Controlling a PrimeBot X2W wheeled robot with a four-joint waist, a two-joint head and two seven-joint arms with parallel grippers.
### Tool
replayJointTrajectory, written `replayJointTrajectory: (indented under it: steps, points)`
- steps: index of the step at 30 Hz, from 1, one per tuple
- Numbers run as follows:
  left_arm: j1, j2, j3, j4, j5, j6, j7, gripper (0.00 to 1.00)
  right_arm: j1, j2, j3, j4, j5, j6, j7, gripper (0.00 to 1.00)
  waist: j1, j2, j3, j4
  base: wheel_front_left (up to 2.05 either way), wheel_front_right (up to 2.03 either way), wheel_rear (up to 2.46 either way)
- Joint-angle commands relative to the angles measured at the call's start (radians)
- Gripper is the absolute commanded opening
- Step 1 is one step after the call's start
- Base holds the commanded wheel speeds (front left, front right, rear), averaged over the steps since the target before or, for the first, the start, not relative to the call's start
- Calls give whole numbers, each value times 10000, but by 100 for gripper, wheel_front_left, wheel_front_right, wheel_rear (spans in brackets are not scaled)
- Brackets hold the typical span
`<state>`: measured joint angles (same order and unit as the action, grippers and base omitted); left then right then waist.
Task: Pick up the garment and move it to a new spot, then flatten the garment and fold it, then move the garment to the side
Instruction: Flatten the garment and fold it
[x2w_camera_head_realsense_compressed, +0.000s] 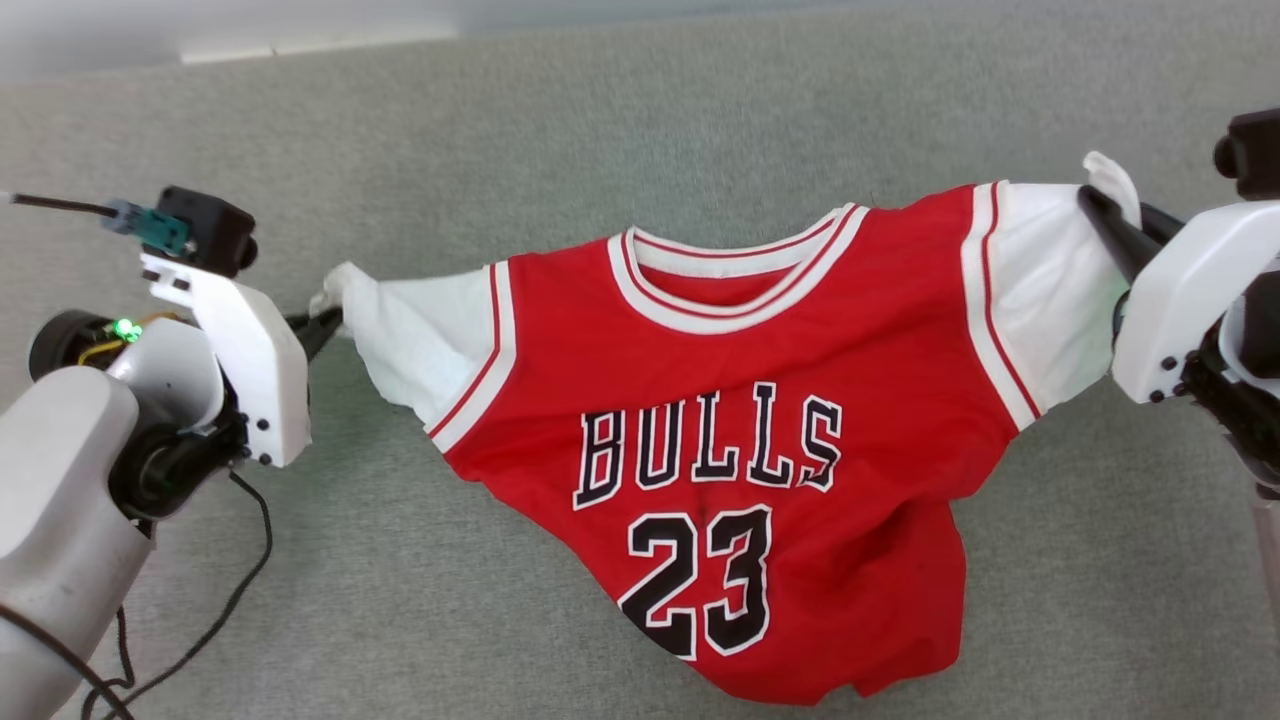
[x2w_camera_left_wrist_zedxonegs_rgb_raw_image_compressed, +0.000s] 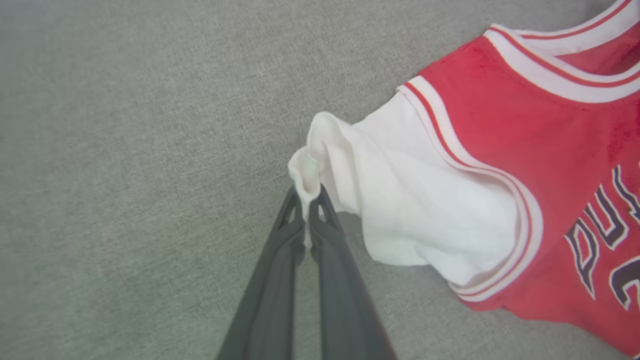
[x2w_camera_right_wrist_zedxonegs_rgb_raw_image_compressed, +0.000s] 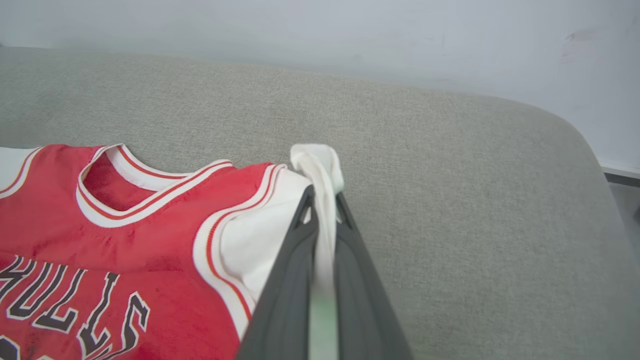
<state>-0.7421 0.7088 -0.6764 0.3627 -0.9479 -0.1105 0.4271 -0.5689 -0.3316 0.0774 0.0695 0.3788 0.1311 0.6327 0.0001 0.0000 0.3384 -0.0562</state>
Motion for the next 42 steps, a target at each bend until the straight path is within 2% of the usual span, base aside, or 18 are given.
replayJointTrajectory:
  steps: [1,11,13,22,27,36,39,42]
  points:
    - [128,63,95,-108,100,-24,-363,0,15,-125,-67,69,22,-7,-102,0,-1,0,-401,157,0,0,0]
    - [978,1085,1139,-1474,287,115,-2750,0,-112,-655,-330,-282,365,-7,-454,0,-1,0,-1699,436,0,0,0]
    - [1077,1206,1258,-1676,297,160,-2942,0,-138,-708,-362,-370,410,-7,-494,0,-1,0,-1800,449,0,0,0]
    - [1842,2305,2649,-3800,222,1111,-4404,0,-555,-1020,-540,-1232,937,-7,-921,0,-1,0,-2402,425,0,0,0]
    - [2239,2931,3624,-4984,62,1801,-4944,0,-812,-833,-632,-1912,1047,-7,-992,0,-1,0,-2552,321,0,0,0]
    - [1949,3766,5335,-6574,-123,2722,-5511,0,-2145,-829,-839,-2595,974,-7,-631,0,-1,0,-1973,198,0,0,0]
    - [1413,3853,5563,-6561,-177,2750,-5433,0,-2981,-919,-726,-2336,844,-7,-590,0,-1,0,-1491,192,0,0,0]
    - [570,3912,5488,-6269,-147,2545,-5243,0,-3944,-991,-546,-1888,647,-8,-715,0,-1,0,-847,185,0,0,0]
